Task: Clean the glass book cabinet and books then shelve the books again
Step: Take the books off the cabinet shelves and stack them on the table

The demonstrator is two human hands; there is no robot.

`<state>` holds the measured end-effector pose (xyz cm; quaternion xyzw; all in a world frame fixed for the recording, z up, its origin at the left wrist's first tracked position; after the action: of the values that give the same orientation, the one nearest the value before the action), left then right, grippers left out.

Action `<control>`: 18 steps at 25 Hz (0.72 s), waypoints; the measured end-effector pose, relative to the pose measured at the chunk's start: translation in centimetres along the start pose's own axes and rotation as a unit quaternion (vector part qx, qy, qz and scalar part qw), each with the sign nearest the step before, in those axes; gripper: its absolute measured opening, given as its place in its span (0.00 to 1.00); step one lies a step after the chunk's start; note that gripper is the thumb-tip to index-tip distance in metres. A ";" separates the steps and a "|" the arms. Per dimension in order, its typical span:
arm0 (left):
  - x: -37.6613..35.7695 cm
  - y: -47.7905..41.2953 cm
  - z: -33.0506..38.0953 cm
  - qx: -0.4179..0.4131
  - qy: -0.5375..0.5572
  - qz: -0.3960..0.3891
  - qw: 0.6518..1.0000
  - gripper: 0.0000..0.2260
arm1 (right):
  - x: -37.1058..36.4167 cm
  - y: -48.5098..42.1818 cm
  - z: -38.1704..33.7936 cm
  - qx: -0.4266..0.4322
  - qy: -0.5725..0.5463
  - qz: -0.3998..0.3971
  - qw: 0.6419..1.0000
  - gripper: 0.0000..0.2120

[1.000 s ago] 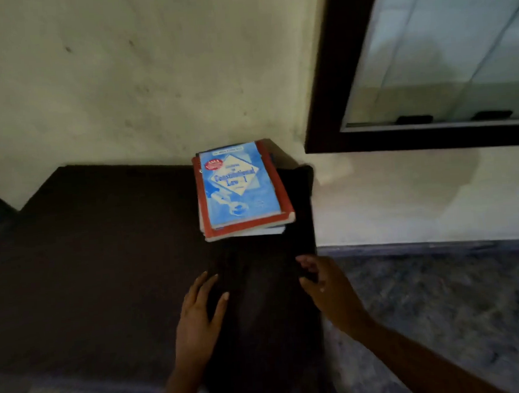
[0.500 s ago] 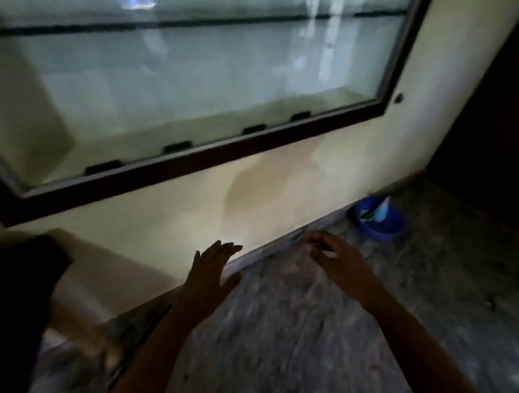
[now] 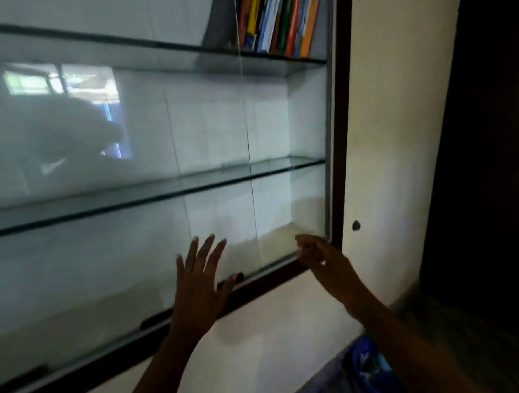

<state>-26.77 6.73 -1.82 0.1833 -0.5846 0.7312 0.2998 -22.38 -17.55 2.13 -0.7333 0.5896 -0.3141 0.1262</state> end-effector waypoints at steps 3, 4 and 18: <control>-4.5 -5.3 -0.9 0.051 -0.050 0.058 0.996 0.30 | 0.2 -6.7 2.8 -0.003 -0.047 -0.065 0.997 0.13; -5.7 -6.8 -1.0 0.063 -0.069 0.072 0.993 0.30 | 0.1 -8.8 3.9 -0.005 -0.064 -0.076 0.995 0.12; -10.8 -12.8 -4.8 0.185 -0.199 0.315 0.909 0.29 | -11.3 -27.8 12.2 0.061 -0.395 -0.348 0.848 0.18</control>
<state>-9.83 10.72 -0.19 0.1840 -0.5136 0.8311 -0.1082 5.64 -1.60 4.67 -0.9433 0.1759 -0.0566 0.2757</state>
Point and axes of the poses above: each hand's wrist, its own y-axis away from the middle knuckle, its own x-axis out of the back of the hand, z = x × y, the point moved 1 cm from there along -y, towards the middle knuckle, and after that the axes turned 8 degrees about x, right-handed, at the moved point
